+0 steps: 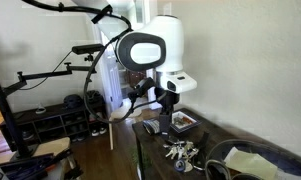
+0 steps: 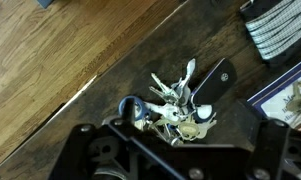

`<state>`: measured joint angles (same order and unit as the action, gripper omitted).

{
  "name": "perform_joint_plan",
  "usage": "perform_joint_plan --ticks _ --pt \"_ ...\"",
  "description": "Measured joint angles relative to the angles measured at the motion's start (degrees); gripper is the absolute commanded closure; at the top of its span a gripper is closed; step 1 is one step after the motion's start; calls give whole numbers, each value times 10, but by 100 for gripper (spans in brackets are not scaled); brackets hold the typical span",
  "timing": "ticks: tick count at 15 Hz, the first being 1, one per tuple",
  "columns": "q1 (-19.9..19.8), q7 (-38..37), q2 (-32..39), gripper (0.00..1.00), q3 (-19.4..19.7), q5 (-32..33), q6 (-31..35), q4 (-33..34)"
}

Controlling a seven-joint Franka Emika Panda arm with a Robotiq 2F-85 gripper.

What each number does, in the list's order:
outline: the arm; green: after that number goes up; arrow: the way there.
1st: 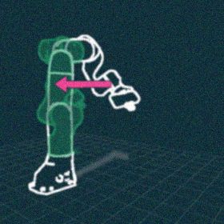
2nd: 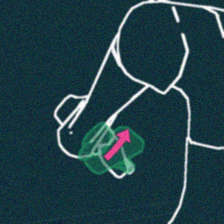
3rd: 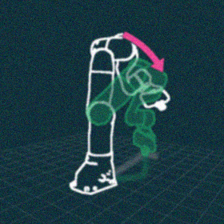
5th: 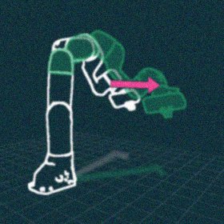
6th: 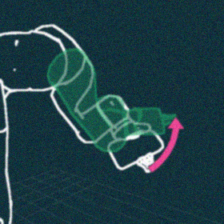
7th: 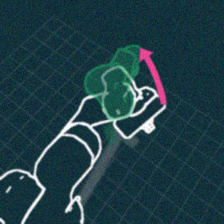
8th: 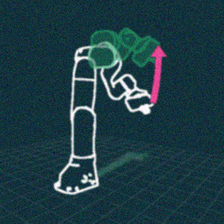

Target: Put the keys in the blue/white plate

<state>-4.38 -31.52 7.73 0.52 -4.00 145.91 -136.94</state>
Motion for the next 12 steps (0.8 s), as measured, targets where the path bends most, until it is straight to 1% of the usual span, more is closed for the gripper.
perform_joint_plan --ticks 4,7,12 --pt "9 -43 53 0 8 -19 24 30" --pt "16 -60 81 0 10 -35 36 49" --pt "21 -67 89 0 14 -36 37 57"
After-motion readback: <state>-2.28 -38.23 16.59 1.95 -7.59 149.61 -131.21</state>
